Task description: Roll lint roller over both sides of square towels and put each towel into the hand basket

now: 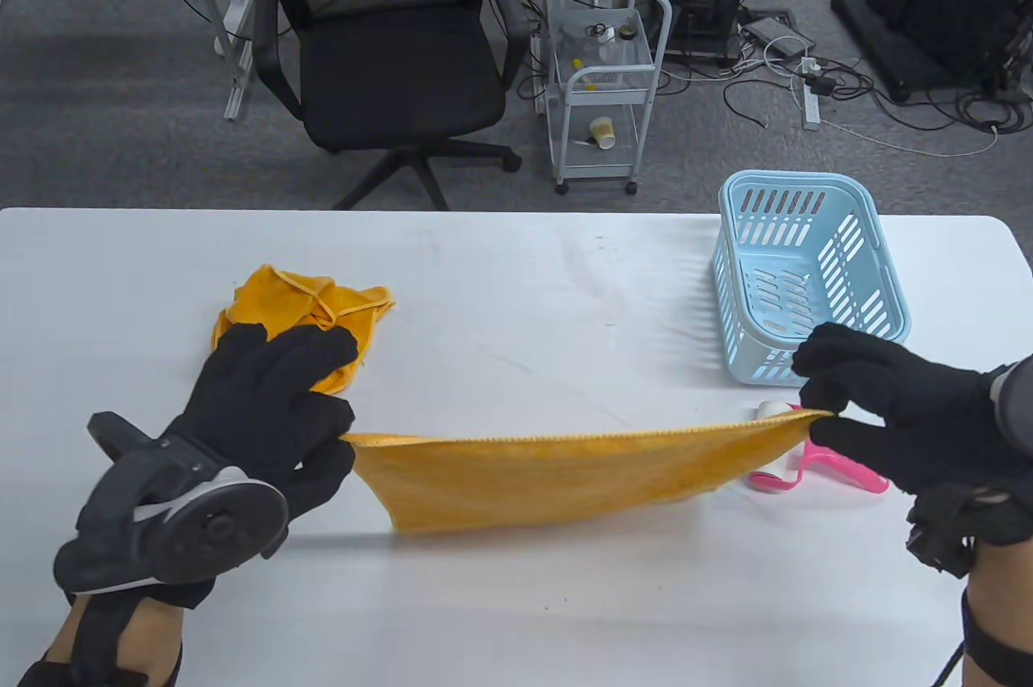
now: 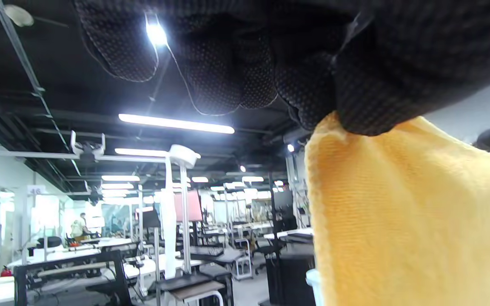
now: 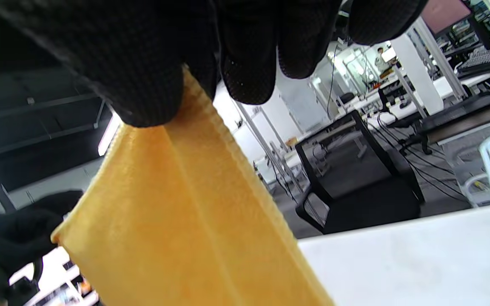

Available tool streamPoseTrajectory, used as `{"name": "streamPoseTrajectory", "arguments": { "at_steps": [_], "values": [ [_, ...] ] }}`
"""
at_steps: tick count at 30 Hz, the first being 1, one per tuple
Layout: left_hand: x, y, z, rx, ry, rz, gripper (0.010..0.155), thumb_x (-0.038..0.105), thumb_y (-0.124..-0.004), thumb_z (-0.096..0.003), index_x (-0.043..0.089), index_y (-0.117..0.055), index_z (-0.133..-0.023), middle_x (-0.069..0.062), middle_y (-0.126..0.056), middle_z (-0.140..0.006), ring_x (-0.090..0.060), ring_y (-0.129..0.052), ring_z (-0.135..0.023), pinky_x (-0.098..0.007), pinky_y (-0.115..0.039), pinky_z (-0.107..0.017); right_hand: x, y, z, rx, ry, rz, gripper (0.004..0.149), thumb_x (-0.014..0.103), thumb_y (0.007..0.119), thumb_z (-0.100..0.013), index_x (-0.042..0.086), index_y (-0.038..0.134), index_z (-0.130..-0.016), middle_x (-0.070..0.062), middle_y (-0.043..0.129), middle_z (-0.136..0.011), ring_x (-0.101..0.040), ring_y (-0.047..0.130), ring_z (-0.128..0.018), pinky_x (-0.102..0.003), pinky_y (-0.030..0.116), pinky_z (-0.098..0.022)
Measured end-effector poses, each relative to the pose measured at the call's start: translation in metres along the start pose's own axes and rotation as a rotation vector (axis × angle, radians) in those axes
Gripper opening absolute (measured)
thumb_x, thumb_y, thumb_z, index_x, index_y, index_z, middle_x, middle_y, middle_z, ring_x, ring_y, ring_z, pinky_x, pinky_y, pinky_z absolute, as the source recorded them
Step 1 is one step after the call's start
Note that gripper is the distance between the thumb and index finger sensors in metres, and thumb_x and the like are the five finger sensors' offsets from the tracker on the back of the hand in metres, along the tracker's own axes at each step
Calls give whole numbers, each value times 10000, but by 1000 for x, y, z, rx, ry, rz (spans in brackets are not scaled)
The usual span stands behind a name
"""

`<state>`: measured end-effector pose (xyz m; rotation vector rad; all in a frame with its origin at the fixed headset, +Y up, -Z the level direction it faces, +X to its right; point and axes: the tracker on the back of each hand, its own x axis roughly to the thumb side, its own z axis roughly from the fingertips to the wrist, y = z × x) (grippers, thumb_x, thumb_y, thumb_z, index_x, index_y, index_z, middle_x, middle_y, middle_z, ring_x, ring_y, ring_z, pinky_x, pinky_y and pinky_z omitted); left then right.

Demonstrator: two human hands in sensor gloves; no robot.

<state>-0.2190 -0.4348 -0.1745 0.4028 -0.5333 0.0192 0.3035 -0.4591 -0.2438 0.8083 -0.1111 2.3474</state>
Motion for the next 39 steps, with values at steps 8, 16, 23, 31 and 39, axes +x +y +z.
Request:
{"name": "streamPoseTrajectory", "arguments": {
  "at_steps": [8, 16, 23, 31, 39],
  "values": [
    [-32, -49, -66, -192, 165, -50, 392, 528, -903, -429, 312, -892, -756, 8, -691, -1167, -325, -796, -1061, -691, -586, -753, -56, 19, -66, -10, 289, -75, 385, 372, 890, -539, 182, 848, -871, -160, 729, -1051, -492, 628, -1014, -714, 559, -666],
    [-62, -224, -98, -512, 283, -50, 391, 510, -899, -433, 310, -867, -767, 12, -667, -1162, -324, -782, -1054, -684, -577, -758, -132, 152, -118, 70, 588, 179, 384, 355, 890, -520, 193, 846, -866, -159, 719, -1040, -473, 640, -999, -675, 594, -665],
    [-76, -331, -97, -627, 388, -83, 385, 498, -886, -441, 311, -846, -775, 8, -641, -1162, -325, -770, -1048, -665, -584, -761, -148, 217, -150, 78, 682, 540, 391, 370, 881, -511, 199, 848, -860, -127, 756, -1015, -438, 693, -978, -625, 647, -658],
    [-79, -370, -104, -479, 544, -175, 399, 486, -837, -486, 312, -791, -842, -25, -533, -1197, -357, -694, -1080, -648, -571, -763, -163, 249, -169, -35, 735, 737, 519, 407, 825, -525, 182, 746, -986, -140, 682, -1059, -445, 644, -998, -620, 638, -664],
    [-62, -356, -93, -506, 437, -192, 571, 548, -817, -470, 313, -719, -980, -60, -532, -1197, -381, -677, -1080, -646, -564, -757, -142, 254, -164, 37, 539, 803, 553, 410, 803, -528, 197, 698, -1028, -144, 634, -1085, -448, 598, -1018, -632, 605, -679]
  ]
}}
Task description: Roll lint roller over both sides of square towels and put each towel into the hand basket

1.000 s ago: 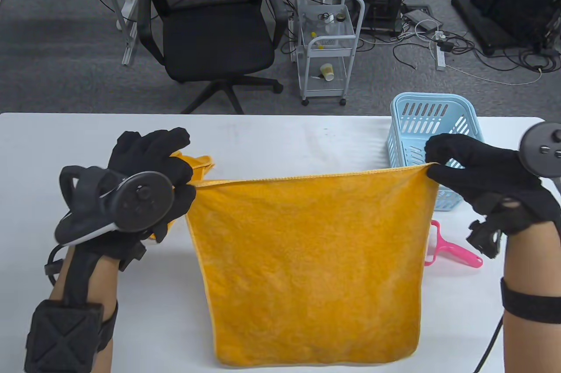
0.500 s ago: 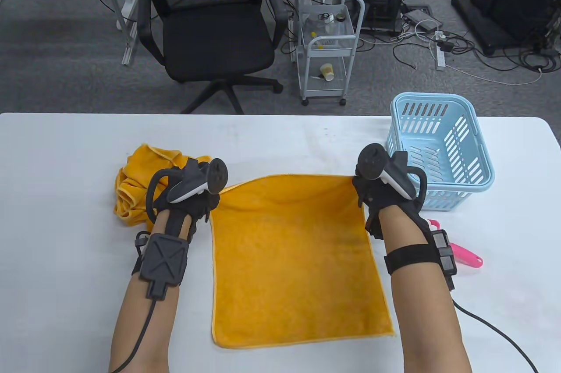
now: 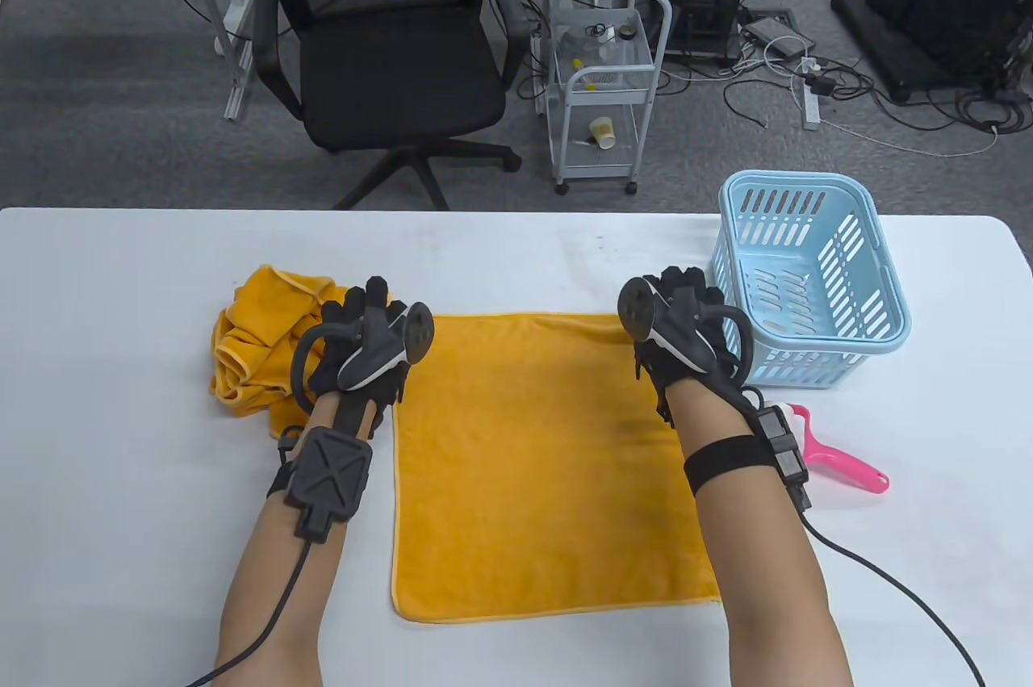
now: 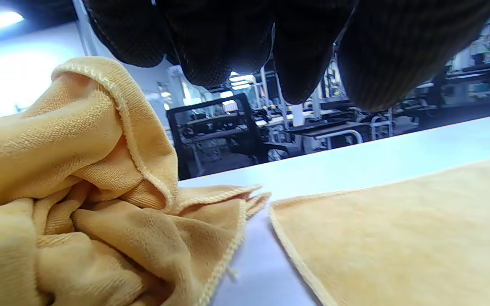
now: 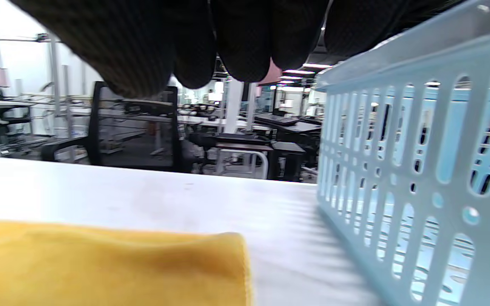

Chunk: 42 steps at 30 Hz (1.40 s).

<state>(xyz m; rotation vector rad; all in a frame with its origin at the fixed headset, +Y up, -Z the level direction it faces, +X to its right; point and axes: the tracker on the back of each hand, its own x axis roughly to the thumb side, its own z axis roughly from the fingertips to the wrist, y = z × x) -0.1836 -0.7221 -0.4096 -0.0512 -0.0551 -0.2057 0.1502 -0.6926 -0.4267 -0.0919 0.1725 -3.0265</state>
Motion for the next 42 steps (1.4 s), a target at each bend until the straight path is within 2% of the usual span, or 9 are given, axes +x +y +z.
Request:
{"name": "streamPoseTrajectory", "arguments": {
  "at_steps": [8, 12, 17, 21, 28, 31, 34, 39, 42],
  "values": [
    [17, -9, 69, -117, -206, -29, 595, 589, -806, -454, 315, -737, -978, -59, -584, -1184, -379, -727, -1056, -637, -589, -749, -16, 4, 54, 62, -191, 58, 577, 454, 828, -512, 195, 728, -1019, -147, 677, -1070, -449, 642, -1002, -637, 623, -665],
    [26, -27, 111, -238, -321, 5, 643, 612, -810, -439, 310, -716, -1000, -64, -587, -1186, -386, -740, -1051, -636, -599, -744, -48, 16, 85, 127, -197, 56, 638, 505, 835, -496, 188, 709, -1035, -155, 677, -1072, -455, 645, -1000, -639, 625, -662],
    [32, -53, 144, -434, -414, 56, 835, 669, -828, -395, 275, -569, -1083, -97, -470, -1219, -425, -673, -1078, -654, -581, -743, -98, 28, 115, 242, -146, 66, 787, 574, 858, -462, 157, 626, -1087, -177, 636, -1096, -480, 614, -1011, -659, 608, -663],
    [36, -72, 156, -529, -433, 34, 1011, 712, -838, -348, 236, -381, -1115, -140, -265, -1230, -475, -477, -1108, -686, -514, -749, -134, 35, 124, 353, -68, 55, 954, 603, 895, -433, 103, 485, -1134, -211, 534, -1132, -509, 534, -1034, -690, 567, -670],
    [36, -74, 157, -496, -440, 23, 1030, 694, -870, -329, 234, -377, -1107, -134, -264, -1226, -473, -469, -1094, -686, -509, -747, -183, 52, 130, 564, 67, 82, 1118, 581, 951, -416, 10, 317, -1138, -281, 402, -1149, -565, 437, -1042, -724, 522, -671],
    [35, -75, 157, -491, -442, 32, 1025, 691, -870, -330, 233, -379, -1105, -138, -263, -1224, -476, -465, -1090, -687, -509, -746, -194, 64, 127, 590, 115, 80, 1097, 547, 960, -425, 2, 328, -1137, -288, 417, -1142, -565, 456, -1038, -722, 529, -669],
    [35, -74, 158, -486, -442, 31, 1022, 691, -869, -328, 233, -384, -1103, -138, -266, -1224, -475, -466, -1089, -688, -508, -746, -201, 78, 124, 600, 160, 70, 993, 502, 940, -455, 27, 397, -1137, -265, 474, -1132, -544, 506, -1032, -709, 548, -666],
    [36, -75, 157, -482, -443, 27, 1018, 691, -869, -327, 234, -392, -1101, -137, -274, -1224, -474, -477, -1085, -688, -507, -745, -206, 93, 120, 539, 215, 26, 645, 413, 838, -530, 120, 627, -1065, -186, 644, -1082, -477, 634, -1003, -675, 592, -660],
    [35, -75, 157, -481, -445, 27, 1016, 691, -868, -326, 235, -394, -1101, -137, -276, -1223, -474, -478, -1084, -689, -506, -745, -207, 92, 119, 521, 231, -9, 556, 399, 831, -531, 140, 708, -1007, -183, 701, -1048, -471, 692, -974, -665, 632, -642]
  ]
}}
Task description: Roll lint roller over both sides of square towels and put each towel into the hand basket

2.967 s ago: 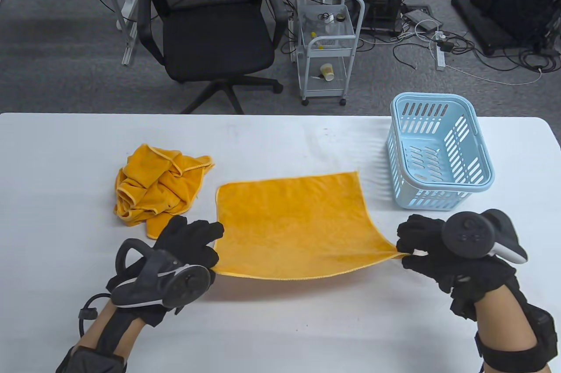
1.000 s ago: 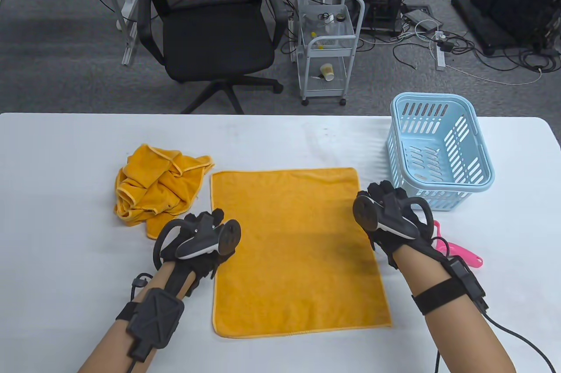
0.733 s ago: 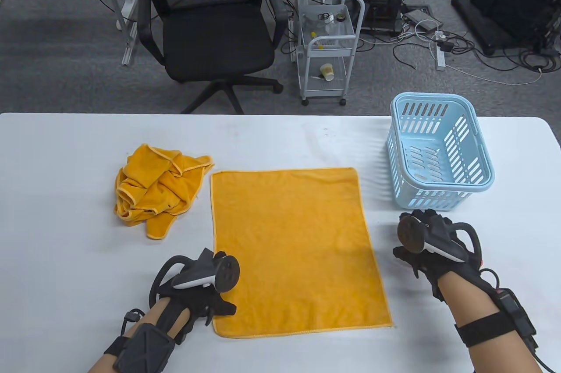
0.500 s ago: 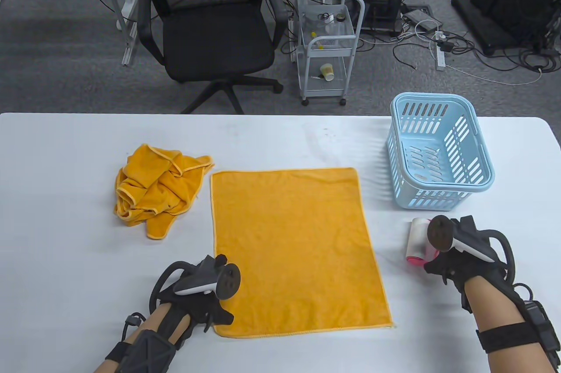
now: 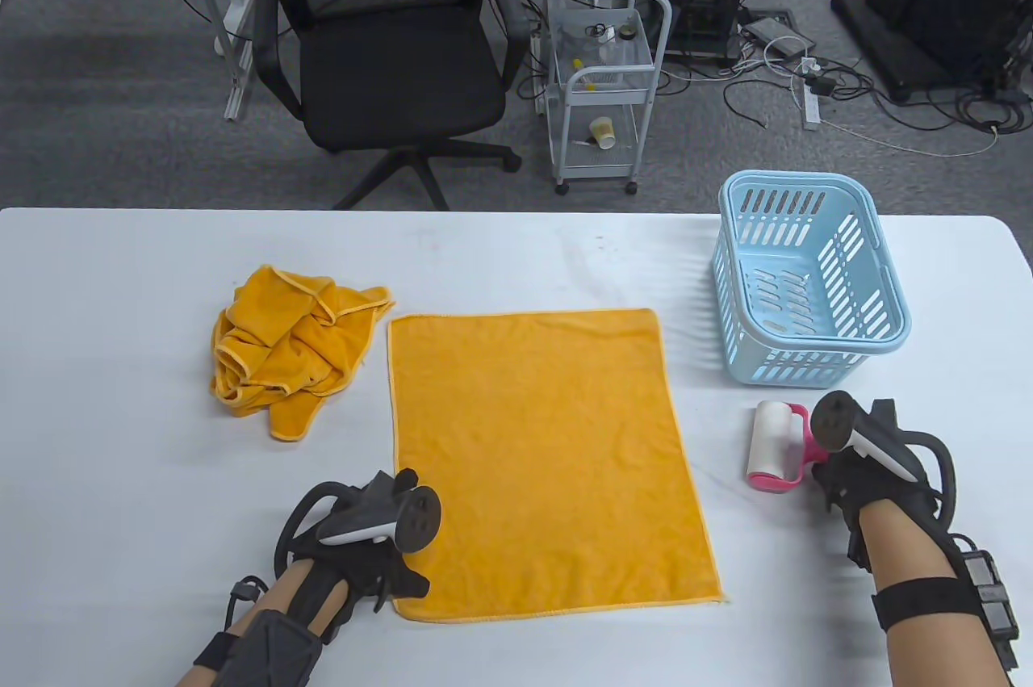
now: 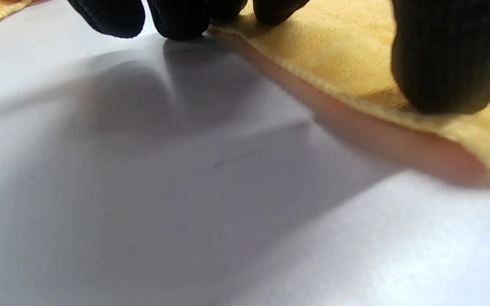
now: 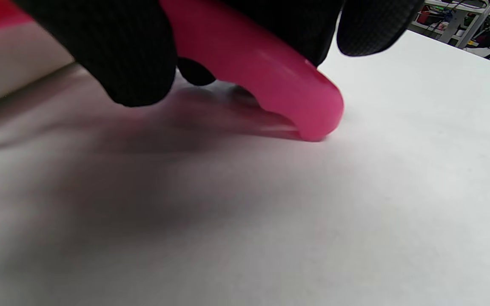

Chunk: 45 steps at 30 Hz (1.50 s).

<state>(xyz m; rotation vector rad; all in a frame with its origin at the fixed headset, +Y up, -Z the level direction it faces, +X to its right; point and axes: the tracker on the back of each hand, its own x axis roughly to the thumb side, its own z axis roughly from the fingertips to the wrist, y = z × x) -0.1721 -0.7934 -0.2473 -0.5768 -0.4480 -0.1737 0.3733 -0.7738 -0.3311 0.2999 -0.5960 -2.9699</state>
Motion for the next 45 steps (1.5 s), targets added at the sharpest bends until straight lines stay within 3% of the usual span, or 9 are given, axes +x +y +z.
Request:
{"name": "streamPoseTrajectory", "arguments": {
  "at_steps": [5, 9, 12, 20, 26, 29, 33, 45],
  "values": [
    [0, 0, 0, 1, -1, -4, 1017, 692, -868, -325, 233, -397, -1101, -139, -278, -1223, -473, -484, -1082, -689, -506, -745, 14, -19, 11, 28, -96, -62, 524, 382, 858, -527, 155, 746, -986, -197, 752, -1012, -485, 754, -928, -667, 682, -606],
    [0, 0, 0, 2, -1, -7, 1014, 691, -867, -326, 232, -399, -1100, -138, -282, -1223, -474, -488, -1081, -689, -507, -745, 63, -39, 35, -44, -256, -17, 525, 387, 868, -521, 185, 744, -990, -181, 770, -1003, -480, 779, -914, -660, 700, -598],
    [0, 0, 0, 2, -1, -7, 1015, 691, -866, -326, 229, -399, -1100, -141, -283, -1222, -474, -488, -1082, -690, -508, -744, 120, -46, 58, -83, -417, 27, 543, 399, 866, -520, 195, 727, -1004, -170, 779, -994, -467, 818, -890, -640, 732, -584],
    [0, 0, 0, 6, -3, -12, 1021, 691, -868, -322, 222, -402, -1100, -144, -288, -1222, -477, -496, -1078, -693, -501, -745, 266, -34, 123, -176, -798, 192, 588, 450, 862, -498, 214, 706, -1012, -129, 845, -934, -405, 927, -800, -565, 819, -529],
    [1, 0, 0, 8, -4, -14, 1022, 692, -867, -321, 217, -405, -1099, -142, -292, -1222, -475, -499, -1077, -694, -501, -746, 317, -20, 146, -175, -904, 286, 602, 465, 858, -494, 197, 708, -1012, -113, 877, -893, -374, 972, -740, -542, 840, -495],
    [1, 0, 0, 8, -5, -15, 1022, 692, -866, -321, 217, -403, -1099, -145, -293, -1222, -475, -499, -1077, -695, -499, -745, 317, -17, 145, -163, -894, 305, 603, 465, 858, -494, 192, 712, -1011, -116, 886, -880, -375, 979, -721, -543, 841, -488],
    [1, 0, 0, 9, -4, -16, 1021, 692, -865, -320, 219, -404, -1099, -144, -291, -1222, -473, -500, -1078, -696, -499, -745, 294, -15, 136, -120, -832, 346, 602, 460, 862, -493, 185, 722, -1010, -113, 901, -858, -368, 991, -698, -550, 841, -484],
    [1, 0, 0, 9, -4, -16, 1020, 693, -864, -319, 218, -407, -1098, -143, -295, -1222, -473, -505, -1078, -696, -500, -744, 162, -26, 97, 159, -410, 611, 601, 385, 906, -502, 155, 723, -1026, -124, 904, -867, -408, 954, -755, -607, 799, -529]
  ]
}}
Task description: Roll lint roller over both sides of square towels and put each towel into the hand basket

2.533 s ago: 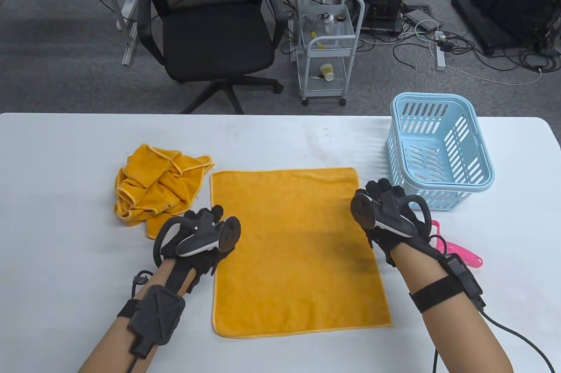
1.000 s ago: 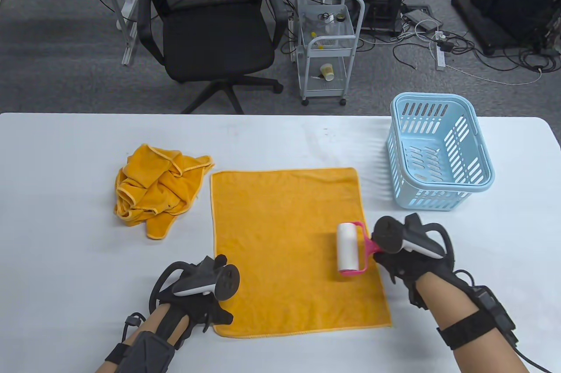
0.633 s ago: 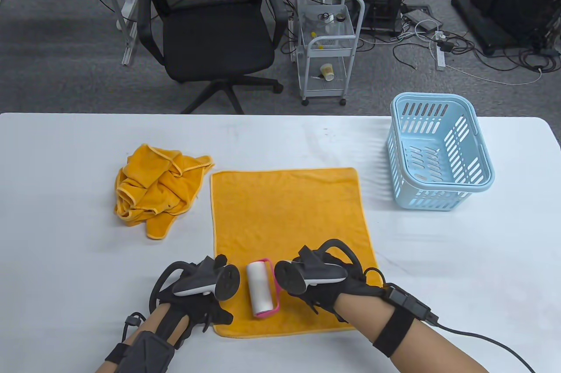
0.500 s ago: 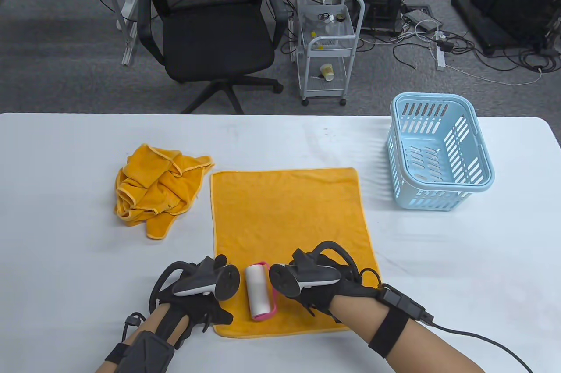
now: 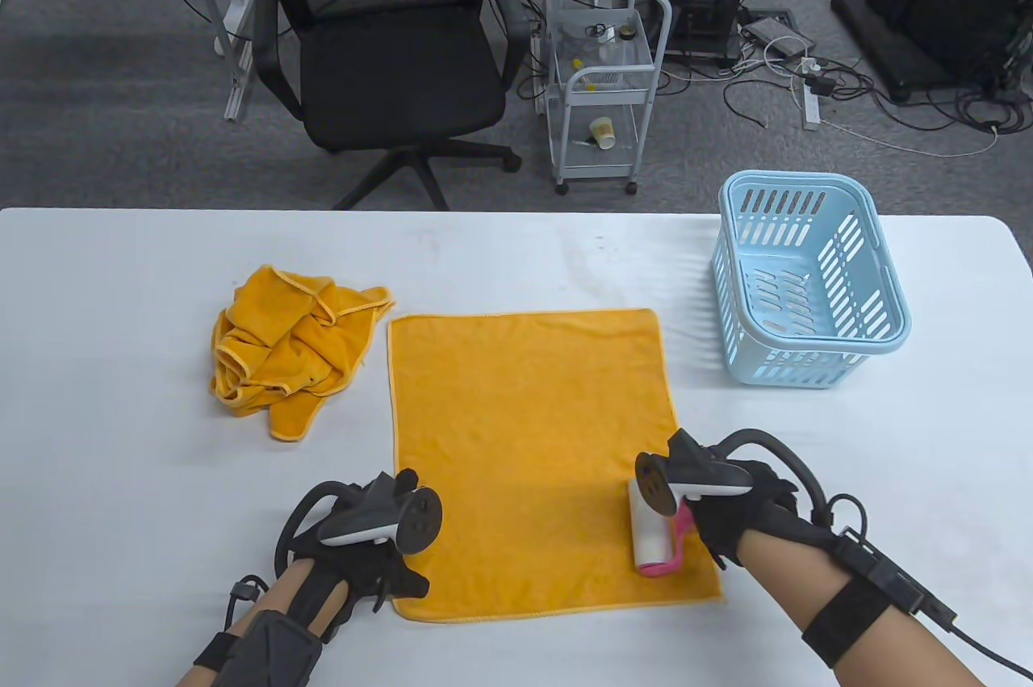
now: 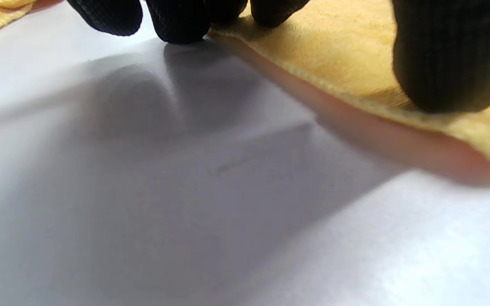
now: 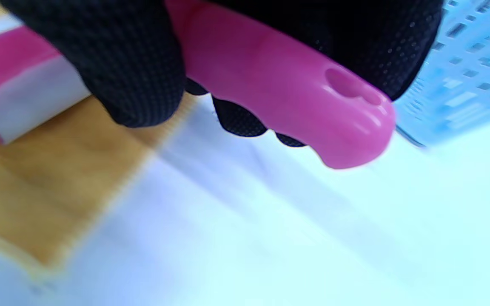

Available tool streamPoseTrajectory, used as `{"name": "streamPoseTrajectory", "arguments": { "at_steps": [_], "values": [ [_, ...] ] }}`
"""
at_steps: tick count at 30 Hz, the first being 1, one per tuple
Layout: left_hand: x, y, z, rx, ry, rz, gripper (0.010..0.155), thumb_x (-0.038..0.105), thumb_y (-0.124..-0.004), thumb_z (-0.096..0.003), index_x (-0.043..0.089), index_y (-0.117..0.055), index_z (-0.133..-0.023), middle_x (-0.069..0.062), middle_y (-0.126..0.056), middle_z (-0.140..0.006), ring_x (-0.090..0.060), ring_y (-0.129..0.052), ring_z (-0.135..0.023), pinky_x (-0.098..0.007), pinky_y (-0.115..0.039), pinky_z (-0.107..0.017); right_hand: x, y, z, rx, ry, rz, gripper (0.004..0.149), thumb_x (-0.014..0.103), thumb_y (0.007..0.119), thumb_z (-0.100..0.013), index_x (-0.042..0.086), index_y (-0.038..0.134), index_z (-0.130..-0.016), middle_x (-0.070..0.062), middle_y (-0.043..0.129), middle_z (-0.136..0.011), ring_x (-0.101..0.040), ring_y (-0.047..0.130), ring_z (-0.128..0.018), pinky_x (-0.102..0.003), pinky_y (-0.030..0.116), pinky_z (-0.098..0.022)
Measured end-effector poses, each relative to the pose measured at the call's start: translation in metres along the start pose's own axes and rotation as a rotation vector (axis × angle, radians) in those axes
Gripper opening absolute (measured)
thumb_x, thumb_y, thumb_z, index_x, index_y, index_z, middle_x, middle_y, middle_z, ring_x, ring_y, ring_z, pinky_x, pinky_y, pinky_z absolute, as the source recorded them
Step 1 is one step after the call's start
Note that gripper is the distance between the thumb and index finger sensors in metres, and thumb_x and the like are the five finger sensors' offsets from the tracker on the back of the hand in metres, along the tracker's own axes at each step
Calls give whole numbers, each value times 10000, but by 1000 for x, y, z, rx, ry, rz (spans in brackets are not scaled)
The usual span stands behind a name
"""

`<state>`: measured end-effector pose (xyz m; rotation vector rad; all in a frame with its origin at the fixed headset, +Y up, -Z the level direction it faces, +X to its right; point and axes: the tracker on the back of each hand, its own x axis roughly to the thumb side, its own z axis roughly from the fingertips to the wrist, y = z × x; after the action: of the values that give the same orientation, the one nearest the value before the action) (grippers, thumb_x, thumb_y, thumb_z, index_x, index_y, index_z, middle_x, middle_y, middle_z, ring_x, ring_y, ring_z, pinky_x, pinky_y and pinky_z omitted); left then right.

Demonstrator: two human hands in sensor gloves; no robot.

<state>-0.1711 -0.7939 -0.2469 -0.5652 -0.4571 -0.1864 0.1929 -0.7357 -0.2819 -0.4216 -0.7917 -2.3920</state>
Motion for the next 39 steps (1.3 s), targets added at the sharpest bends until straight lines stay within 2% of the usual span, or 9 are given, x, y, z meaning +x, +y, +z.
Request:
{"name": "streamPoseTrajectory", "arguments": {
  "at_steps": [4, 8, 10, 13, 17, 21, 26, 35, 39],
  "values": [
    [0, 0, 0, 0, 2, -6, 1019, 694, -863, -319, 219, -408, -1098, -143, -296, -1222, -473, -505, -1078, -697, -498, -745, -8, -2, 0, 18, 21, 12, 581, 372, 917, -496, 181, 744, -1016, -118, 892, -884, -407, 933, -783, -609, 785, -548],
    [0, 0, 0, 0, 2, -6, 1022, 692, -864, -320, 216, -406, -1099, -145, -296, -1221, -475, -505, -1077, -698, -497, -745, 8, -32, -1, -149, -47, -70, 587, 367, 892, -508, 188, 705, -1034, -121, 855, -920, -411, 904, -817, -604, 778, -560],
    [0, 0, 0, 0, 0, -5, 1023, 693, -863, -320, 215, -403, -1099, -147, -294, -1221, -475, -504, -1077, -698, -496, -745, 31, -50, -7, -288, -105, -156, 590, 363, 885, -507, 183, 690, -1034, -125, 847, -921, -414, 905, -815, -601, 783, -554],
    [0, 0, 0, 0, -1, -5, 1023, 692, -863, -320, 214, -404, -1099, -145, -294, -1221, -476, -503, -1077, -697, -496, -745, 73, -73, -23, -387, -168, -178, 604, 363, 862, -511, 183, 648, -1046, -135, 823, -937, -417, 895, -827, -593, 787, -554],
    [0, 0, 0, 2, -2, -4, 1022, 692, -862, -320, 213, -403, -1099, -147, -293, -1221, -476, -502, -1077, -697, -495, -745, 115, -95, -42, -479, -182, -169, 613, 367, 847, -515, 191, 616, -1055, -126, 810, -948, -413, 896, -830, -584, 794, -553],
    [0, 0, 0, 2, -5, -4, 1020, 692, -861, -321, 216, -404, -1098, -147, -293, -1221, -476, -501, -1077, -697, -495, -745, 127, -98, -59, -489, -152, -172, 604, 362, 846, -516, 201, 621, -1053, -127, 807, -953, -414, 896, -832, -590, 787, -557],
    [0, 0, 0, 3, -5, -6, 1019, 692, -860, -321, 215, -406, -1098, -148, -294, -1221, -475, -503, -1077, -698, -495, -745, 92, -85, -62, -431, -66, -135, 582, 332, 860, -515, 222, 651, -1047, -116, 828, -936, -416, 897, -820, -623, 752, -575],
    [0, 0, 0, 3, -5, -9, 1017, 691, -860, -322, 214, -409, -1098, -149, -297, -1220, -476, -505, -1077, -698, -496, -745, -8, -41, -56, -115, 256, 89, 570, 284, 892, -513, 212, 692, -1042, -129, 832, -942, -438, 852, -860, -652, 710, -601],
    [0, 0, 0, 4, -8, -10, 1017, 691, -860, -322, 213, -410, -1098, -151, -299, -1220, -479, -508, -1075, -697, -497, -745, -10, -53, -53, -162, 253, 66, 562, 283, 901, -508, 219, 716, -1034, -119, 824, -956, -435, 830, -881, -655, 697, -614]
  ]
}}
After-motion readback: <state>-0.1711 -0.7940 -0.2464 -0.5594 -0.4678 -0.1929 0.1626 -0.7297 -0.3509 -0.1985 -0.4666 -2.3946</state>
